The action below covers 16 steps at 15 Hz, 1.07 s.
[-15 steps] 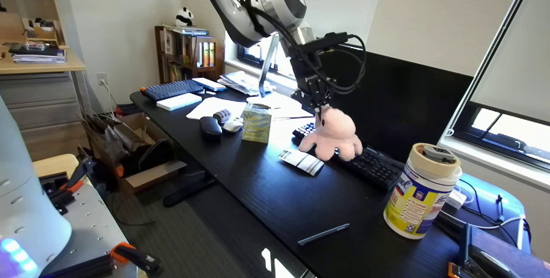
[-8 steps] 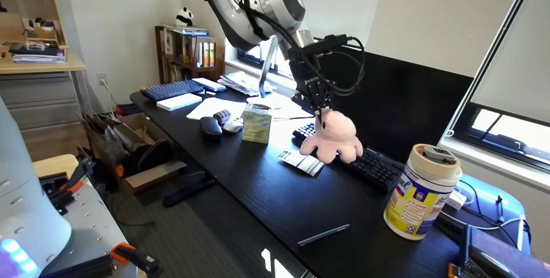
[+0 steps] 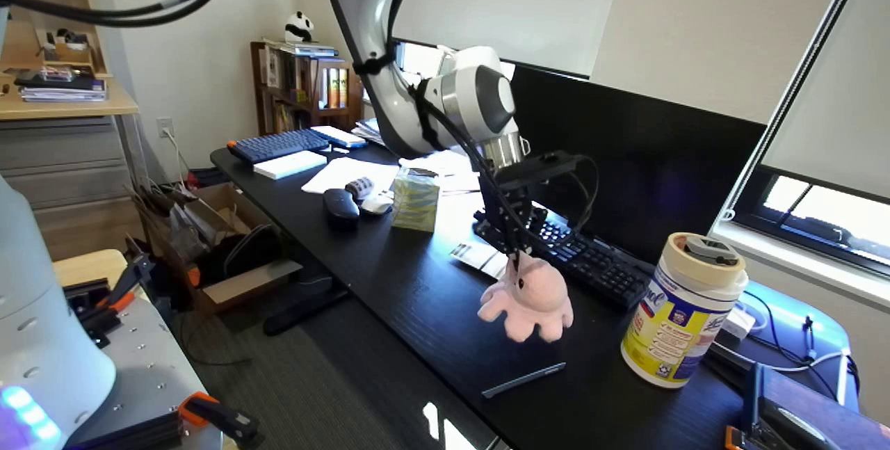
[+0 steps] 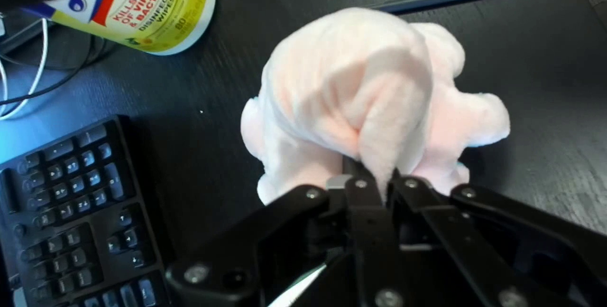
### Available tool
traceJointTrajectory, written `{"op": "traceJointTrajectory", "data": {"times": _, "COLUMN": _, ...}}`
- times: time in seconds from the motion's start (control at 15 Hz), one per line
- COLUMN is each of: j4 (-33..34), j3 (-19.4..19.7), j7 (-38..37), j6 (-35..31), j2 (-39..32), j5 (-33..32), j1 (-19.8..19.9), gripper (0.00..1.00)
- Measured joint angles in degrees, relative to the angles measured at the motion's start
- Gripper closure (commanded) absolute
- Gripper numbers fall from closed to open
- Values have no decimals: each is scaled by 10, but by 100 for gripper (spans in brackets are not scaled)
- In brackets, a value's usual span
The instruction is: Move the octopus plush toy and the tissue box to the right side of the desk
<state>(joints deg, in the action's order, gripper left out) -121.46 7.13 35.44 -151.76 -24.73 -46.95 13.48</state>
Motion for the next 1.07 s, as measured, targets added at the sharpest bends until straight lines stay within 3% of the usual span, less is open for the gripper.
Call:
{"op": "traceJointTrajectory", "data": {"times": 0.33, "j4": 29, "j3": 24, "j7": 0, "j6": -65, "j2": -26, "j5": -20, "j1": 8, "gripper": 95}}
{"op": "traceJointTrajectory", "data": {"times": 0.67, "j4": 63, "j3": 20, "j7": -2, "j6": -67, "j2": -44, "j5": -22, "j1": 4, "gripper": 95}}
{"op": "traceJointTrajectory", "data": {"times": 1.07, "j4": 133, "j3": 20, "j7": -11, "j6": -65, "j2": -116, "j5": 5, "j1": 6, "gripper": 95}}
